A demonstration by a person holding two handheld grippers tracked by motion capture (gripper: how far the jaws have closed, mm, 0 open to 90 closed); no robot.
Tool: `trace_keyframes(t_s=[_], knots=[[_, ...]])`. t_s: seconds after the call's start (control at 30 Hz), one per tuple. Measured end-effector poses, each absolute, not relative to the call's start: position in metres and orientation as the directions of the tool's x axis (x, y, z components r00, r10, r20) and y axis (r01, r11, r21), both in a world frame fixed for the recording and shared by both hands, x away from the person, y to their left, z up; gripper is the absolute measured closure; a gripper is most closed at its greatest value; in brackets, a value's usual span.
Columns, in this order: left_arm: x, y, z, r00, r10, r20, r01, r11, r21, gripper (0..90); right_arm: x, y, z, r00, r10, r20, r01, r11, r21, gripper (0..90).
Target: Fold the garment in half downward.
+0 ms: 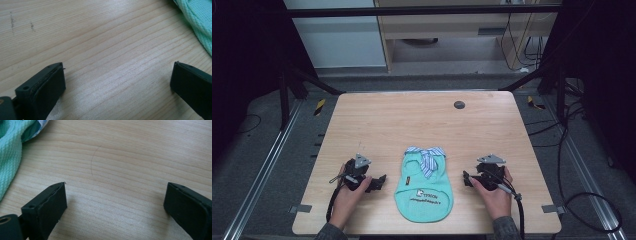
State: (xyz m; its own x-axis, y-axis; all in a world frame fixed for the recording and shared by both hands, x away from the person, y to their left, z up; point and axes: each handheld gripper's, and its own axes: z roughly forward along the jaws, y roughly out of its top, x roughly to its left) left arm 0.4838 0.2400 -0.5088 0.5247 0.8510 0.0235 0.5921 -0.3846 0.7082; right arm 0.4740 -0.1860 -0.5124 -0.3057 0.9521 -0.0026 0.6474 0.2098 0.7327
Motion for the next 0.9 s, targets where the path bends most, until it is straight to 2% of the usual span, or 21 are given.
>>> trace_keyframes(t_s=[0.13, 0.23, 0.27, 0.3, 0.33, 0.43, 0.57, 0.63, 0.77, 0.9], knots=[[0.483, 0.241, -0.509, 0.532, 0.846, 0.021, 0.588, -0.388, 0.71, 0.0, 0.473, -0.186, -0.512, -0.318, 0.948, 0.001, 0.641, 0.214, 0.737, 8.0], [0.483, 0.242, -0.506, 0.551, 0.834, 0.02, 0.59, -0.407, 0.697, 1.0, 0.471, -0.186, -0.511, -0.335, 0.942, -0.005, 0.635, 0.23, 0.737, 14.9], [0.483, 0.242, -0.504, 0.55, 0.835, 0.017, 0.591, -0.403, 0.699, 4.0, 0.471, -0.185, -0.509, -0.349, 0.937, -0.001, 0.637, 0.238, 0.733, 19.2], [0.483, 0.242, -0.504, 0.55, 0.835, 0.017, 0.591, -0.403, 0.699, 4.2, 0.471, -0.185, -0.509, -0.349, 0.937, -0.001, 0.637, 0.238, 0.733, 19.2], [0.485, 0.243, -0.5, 0.555, 0.832, -0.013, 0.588, -0.381, 0.714, 4.1, 0.471, -0.184, -0.505, -0.369, 0.929, 0.019, 0.647, 0.242, 0.723, 23.9], [0.492, 0.243, -0.492, 0.572, 0.82, -0.023, 0.586, -0.389, 0.711, 8.8, 0.471, -0.178, -0.499, -0.411, 0.912, -0.006, 0.637, 0.292, 0.713, 31.6], [0.505, 0.241, -0.485, 0.585, 0.811, -0.021, 0.584, -0.403, 0.705, 11.6, 0.477, -0.173, -0.492, -0.451, 0.893, 0.006, 0.632, 0.315, 0.708, 37.7], [0.517, 0.236, -0.476, 0.598, 0.801, -0.043, 0.593, -0.405, 0.696, 14.5, 0.485, -0.168, -0.483, -0.484, 0.875, -0.009, 0.621, 0.351, 0.701, 45.5], [0.531, 0.227, -0.466, 0.614, 0.789, -0.035, 0.591, -0.429, 0.684, 18.6, 0.499, -0.161, -0.47, -0.516, 0.856, -0.012, 0.622, 0.385, 0.682, 53.5], [0.539, 0.216, -0.455, 0.625, 0.78, -0.016, 0.571, -0.443, 0.691, 27.6, 0.513, -0.152, -0.457, -0.545, 0.838, -0.018, 0.616, 0.416, 0.669, 59.3]])
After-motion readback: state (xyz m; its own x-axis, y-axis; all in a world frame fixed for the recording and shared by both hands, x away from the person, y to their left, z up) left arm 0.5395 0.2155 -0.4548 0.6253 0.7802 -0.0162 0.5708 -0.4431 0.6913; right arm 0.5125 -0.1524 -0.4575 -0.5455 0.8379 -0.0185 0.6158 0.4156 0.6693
